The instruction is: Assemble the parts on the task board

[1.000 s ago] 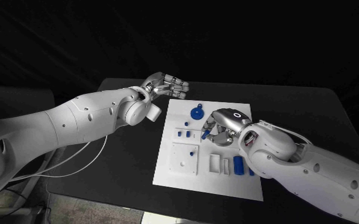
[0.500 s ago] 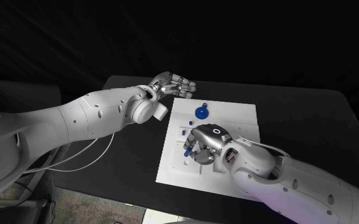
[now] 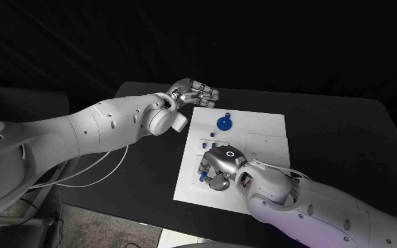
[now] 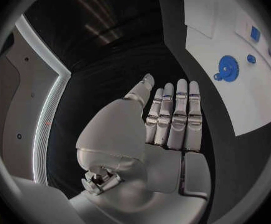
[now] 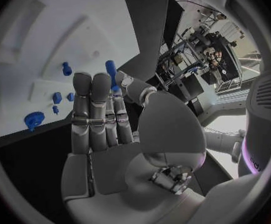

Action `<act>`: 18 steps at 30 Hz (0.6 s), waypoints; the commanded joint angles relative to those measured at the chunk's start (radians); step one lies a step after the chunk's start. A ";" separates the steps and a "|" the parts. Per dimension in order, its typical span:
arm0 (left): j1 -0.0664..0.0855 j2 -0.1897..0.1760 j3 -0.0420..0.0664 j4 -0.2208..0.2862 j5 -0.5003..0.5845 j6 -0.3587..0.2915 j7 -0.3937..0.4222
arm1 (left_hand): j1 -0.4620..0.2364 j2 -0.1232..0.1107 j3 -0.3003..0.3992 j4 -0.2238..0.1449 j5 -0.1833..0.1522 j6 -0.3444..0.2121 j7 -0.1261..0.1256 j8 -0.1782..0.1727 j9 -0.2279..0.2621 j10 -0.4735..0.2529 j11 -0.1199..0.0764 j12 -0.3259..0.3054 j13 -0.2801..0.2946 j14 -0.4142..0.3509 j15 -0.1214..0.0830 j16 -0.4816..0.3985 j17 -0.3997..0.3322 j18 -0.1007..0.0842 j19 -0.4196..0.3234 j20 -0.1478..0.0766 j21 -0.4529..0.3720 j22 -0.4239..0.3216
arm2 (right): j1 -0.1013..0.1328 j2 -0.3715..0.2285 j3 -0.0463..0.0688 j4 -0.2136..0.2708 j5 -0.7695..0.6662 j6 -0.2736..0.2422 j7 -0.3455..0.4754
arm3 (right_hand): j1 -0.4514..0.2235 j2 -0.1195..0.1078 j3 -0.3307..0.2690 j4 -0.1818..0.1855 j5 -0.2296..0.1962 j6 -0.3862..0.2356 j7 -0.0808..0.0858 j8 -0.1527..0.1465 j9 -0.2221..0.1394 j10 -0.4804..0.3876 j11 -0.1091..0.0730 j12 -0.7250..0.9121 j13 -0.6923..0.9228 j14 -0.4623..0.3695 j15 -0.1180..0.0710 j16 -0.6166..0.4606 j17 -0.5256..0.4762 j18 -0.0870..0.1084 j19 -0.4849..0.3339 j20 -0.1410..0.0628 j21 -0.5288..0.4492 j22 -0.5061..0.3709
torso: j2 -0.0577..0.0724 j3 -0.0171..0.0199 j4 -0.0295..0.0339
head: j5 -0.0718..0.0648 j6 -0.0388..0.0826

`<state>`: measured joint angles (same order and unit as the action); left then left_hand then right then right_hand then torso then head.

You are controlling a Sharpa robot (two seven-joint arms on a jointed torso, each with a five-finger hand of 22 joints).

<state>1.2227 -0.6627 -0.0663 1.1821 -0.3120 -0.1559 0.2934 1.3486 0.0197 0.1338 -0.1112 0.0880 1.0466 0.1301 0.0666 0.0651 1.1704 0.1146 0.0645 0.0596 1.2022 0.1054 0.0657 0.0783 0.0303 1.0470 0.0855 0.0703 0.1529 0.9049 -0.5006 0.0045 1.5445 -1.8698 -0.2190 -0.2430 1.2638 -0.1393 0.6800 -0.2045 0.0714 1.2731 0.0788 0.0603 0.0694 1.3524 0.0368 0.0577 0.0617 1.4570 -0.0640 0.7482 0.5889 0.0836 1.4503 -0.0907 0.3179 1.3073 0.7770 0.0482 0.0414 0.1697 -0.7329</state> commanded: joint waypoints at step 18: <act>0.001 0.000 0.000 0.002 0.007 0.015 0.010 | -0.005 0.003 0.002 0.005 -0.001 0.002 0.004 0.002 0.000 -0.002 -0.003 -0.006 0.000 0.001 -0.004 -0.004 0.001 0.010 0.006 0.000 0.006 -0.001 | -0.010 0.011 -0.011 -0.026 -0.099 -0.017 -0.045 | -0.001 0.010 0.011 -0.012 -0.005 0.008 -0.002 0.004 0.001 0.023 -0.017 0.003 0.001 -0.002 -0.007 0.004 -0.003 0.015 0.000 -0.003 0.019 0.036 | -0.001 0.0001 -0.0010 | -0.002 -0.005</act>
<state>1.2228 -0.6639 -0.0665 1.1825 -0.3118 -0.1555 0.2934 1.3486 0.0198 0.1338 -0.1112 0.0880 1.0466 0.1301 0.0666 0.0651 1.1704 0.1146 0.0645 0.0595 1.2022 0.1054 0.0657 0.0782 0.0303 1.0470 0.0855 0.0703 0.1530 0.8964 -0.4905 -0.0061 1.5190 -1.9353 -0.2341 -0.2732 1.2652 -0.1382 0.6871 -0.2143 0.0696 1.2725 0.0789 0.0578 0.0692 1.3509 0.0351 0.0557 0.0608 1.4541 -0.0665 0.7482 0.5876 0.0825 1.4503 -0.0905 0.3328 1.3073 0.7766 0.0488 0.0407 0.1683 -0.7386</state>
